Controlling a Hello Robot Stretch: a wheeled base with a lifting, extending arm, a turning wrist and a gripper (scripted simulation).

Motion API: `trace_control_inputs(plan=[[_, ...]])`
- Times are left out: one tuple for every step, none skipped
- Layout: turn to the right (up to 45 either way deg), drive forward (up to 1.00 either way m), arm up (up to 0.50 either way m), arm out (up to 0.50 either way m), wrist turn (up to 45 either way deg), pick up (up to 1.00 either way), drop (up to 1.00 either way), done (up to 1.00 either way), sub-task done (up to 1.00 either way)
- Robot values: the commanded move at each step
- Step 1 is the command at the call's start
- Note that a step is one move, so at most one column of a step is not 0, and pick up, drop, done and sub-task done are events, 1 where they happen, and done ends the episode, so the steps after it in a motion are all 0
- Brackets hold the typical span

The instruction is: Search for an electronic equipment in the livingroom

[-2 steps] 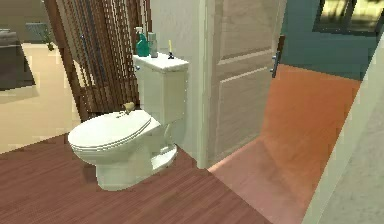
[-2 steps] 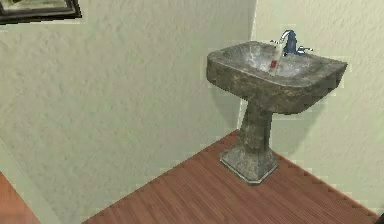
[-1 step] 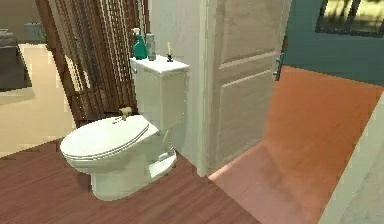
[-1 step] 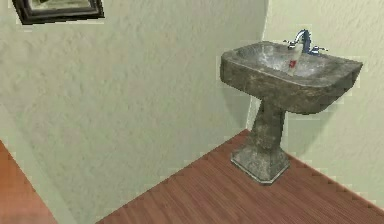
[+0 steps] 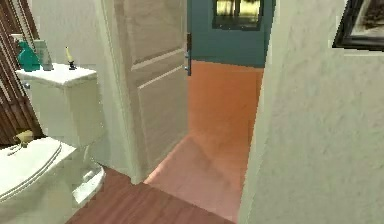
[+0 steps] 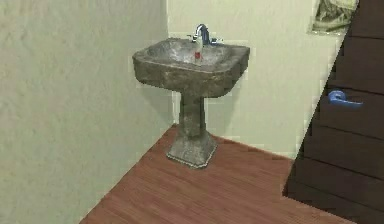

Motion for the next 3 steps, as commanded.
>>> trace_control_inputs(plan=[[0.0,0.85,0.00,0.00,0.0,0.00,0.00,0.00,0.00],[18.0,0.00,0.00,0.00,0.0,0.00,0.00,0.00,0.00],[0.0,1.00,0.00,0.00,0.0,0.00,0.00,0.00,0.00]])
